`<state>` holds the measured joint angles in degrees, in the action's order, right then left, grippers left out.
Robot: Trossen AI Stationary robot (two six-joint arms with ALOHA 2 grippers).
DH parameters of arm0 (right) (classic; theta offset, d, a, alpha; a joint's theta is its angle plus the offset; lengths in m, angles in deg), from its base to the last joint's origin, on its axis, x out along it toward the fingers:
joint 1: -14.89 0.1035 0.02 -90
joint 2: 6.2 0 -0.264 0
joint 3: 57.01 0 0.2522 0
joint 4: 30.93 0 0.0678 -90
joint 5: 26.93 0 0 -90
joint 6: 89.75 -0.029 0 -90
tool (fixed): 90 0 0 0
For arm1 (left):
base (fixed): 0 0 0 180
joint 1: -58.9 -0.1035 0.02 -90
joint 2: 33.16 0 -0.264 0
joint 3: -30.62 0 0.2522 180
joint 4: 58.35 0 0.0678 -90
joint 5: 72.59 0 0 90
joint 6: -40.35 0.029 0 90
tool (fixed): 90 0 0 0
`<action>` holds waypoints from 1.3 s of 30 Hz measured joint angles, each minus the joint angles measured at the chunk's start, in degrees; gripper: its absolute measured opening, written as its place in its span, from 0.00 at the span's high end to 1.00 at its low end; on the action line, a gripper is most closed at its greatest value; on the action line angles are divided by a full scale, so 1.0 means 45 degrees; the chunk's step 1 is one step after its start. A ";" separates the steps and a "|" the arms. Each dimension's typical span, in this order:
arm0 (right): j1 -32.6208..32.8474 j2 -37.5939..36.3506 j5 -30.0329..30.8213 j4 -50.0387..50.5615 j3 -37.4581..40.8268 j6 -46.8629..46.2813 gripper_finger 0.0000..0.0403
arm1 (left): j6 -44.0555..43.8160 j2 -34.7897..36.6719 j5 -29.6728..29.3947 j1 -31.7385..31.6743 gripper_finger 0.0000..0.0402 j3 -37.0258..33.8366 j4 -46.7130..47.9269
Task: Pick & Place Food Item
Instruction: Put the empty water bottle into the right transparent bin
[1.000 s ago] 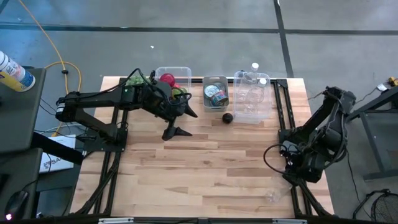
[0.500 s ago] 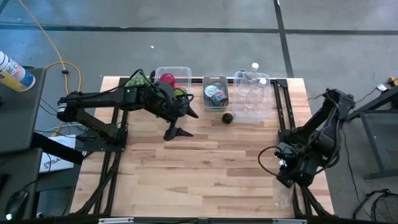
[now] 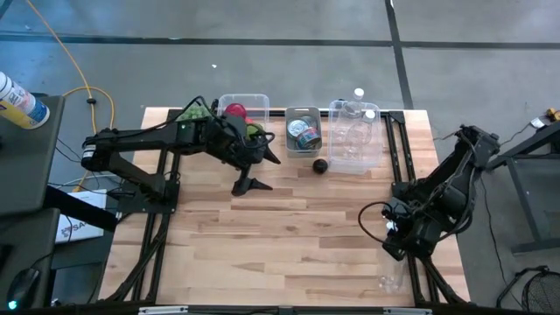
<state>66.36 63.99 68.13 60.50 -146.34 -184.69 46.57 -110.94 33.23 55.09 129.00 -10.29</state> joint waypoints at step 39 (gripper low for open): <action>-0.2859 0.0130 0.2526 0.2639 -0.1559 0.5163 0.69 | -0.0140 0.0000 0.0005 -0.1118 0.07 -0.0005 0.0165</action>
<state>53.50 64.57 79.49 72.37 -153.35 -161.45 45.94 -110.94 33.25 50.06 128.98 -9.55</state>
